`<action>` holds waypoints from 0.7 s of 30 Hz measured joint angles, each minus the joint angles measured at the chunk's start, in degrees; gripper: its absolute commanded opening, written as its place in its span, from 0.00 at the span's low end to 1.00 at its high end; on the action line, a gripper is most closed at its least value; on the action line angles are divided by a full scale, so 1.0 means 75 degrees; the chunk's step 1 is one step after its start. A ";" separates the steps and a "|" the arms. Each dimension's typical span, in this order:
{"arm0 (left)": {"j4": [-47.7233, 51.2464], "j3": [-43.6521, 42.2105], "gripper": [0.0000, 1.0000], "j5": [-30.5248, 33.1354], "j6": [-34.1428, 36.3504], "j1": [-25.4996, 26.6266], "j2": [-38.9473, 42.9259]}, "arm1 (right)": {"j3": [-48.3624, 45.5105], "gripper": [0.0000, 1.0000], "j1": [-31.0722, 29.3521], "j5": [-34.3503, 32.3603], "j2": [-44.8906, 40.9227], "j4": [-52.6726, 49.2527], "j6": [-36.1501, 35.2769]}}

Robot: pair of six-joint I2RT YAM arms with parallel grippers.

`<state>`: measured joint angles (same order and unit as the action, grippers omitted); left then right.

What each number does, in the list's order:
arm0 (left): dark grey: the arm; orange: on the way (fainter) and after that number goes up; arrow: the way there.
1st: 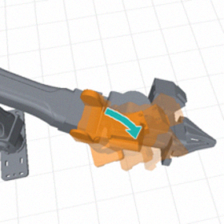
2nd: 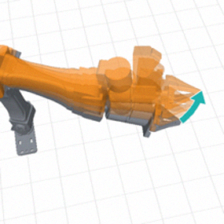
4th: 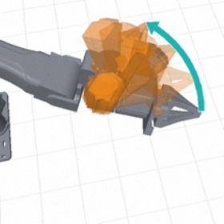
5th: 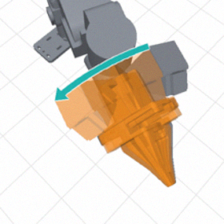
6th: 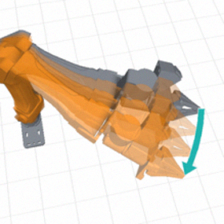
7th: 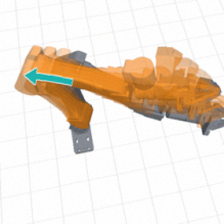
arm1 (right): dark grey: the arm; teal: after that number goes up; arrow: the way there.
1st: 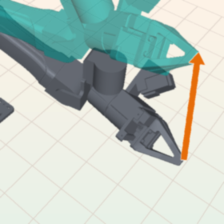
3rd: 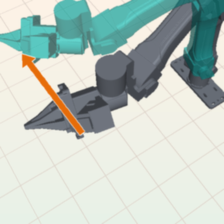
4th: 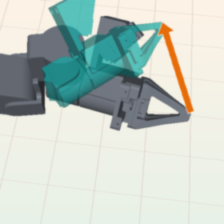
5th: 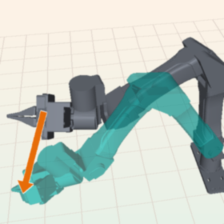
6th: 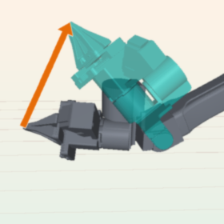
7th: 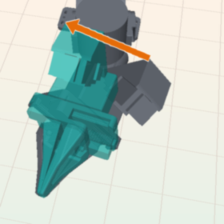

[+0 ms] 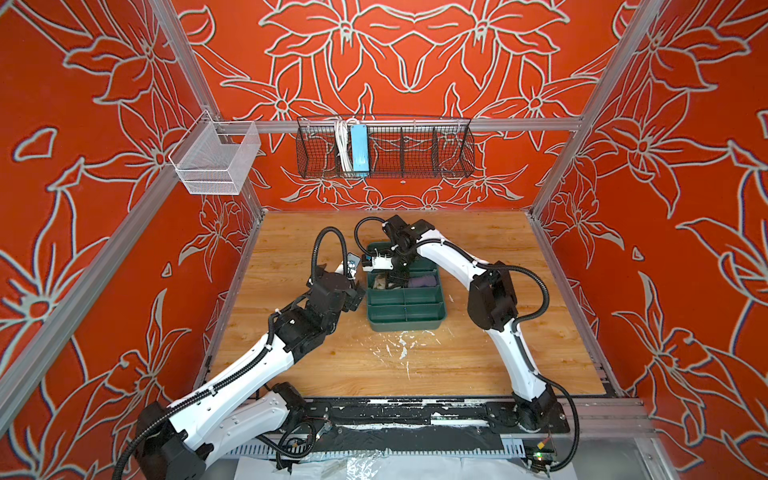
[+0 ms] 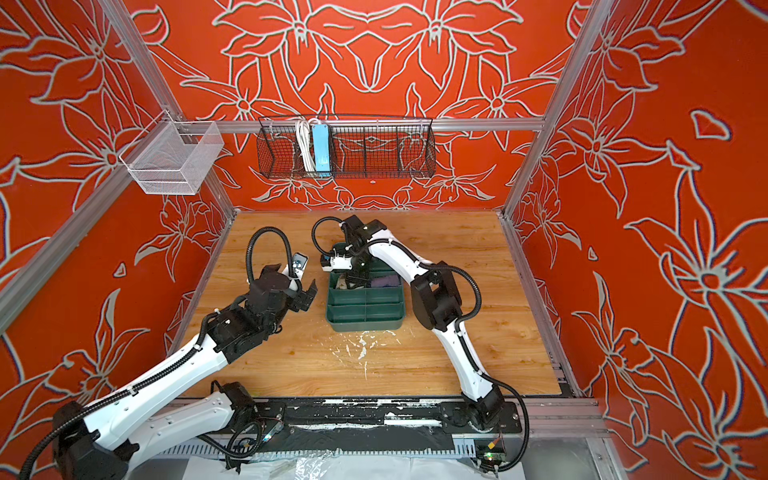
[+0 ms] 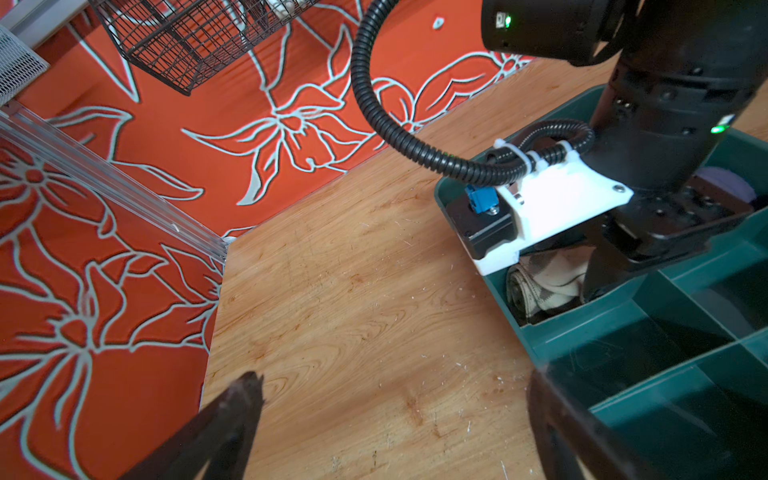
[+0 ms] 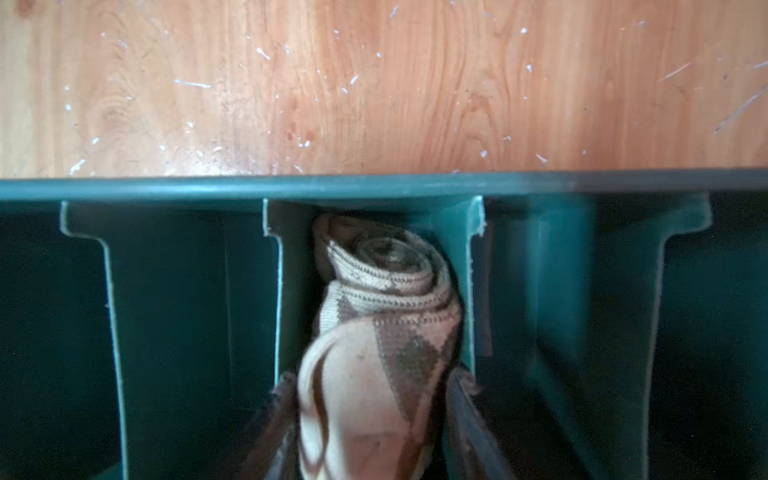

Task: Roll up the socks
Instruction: 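Open the right gripper to release the rolled sock in the tray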

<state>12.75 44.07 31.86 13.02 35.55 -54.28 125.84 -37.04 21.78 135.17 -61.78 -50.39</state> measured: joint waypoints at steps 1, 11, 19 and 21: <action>0.0000 0.0000 0.97 0.0000 0.0003 -0.0012 -0.0012 | 0.0000 0.59 -0.0003 0.0026 -0.0020 -0.0015 -0.0020; 0.0003 0.0000 0.97 -0.0032 0.0000 -0.0073 -0.0087 | -0.0632 0.61 -0.0061 -0.0087 -0.1043 0.0455 -0.0187; 0.0003 0.0000 0.97 -0.0044 0.0000 -0.0099 -0.0087 | -0.0740 0.62 -0.0143 -0.0775 -0.0790 0.0749 -0.0423; 0.0003 0.0000 0.98 -0.0058 0.0000 -0.0099 -0.0087 | -0.0845 0.62 -0.0207 -0.0927 -0.0615 0.0842 -0.0452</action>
<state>12.78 44.07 31.42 13.02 34.81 -54.94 119.50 -38.59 14.83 130.56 -55.46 -53.78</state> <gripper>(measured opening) 0.975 0.621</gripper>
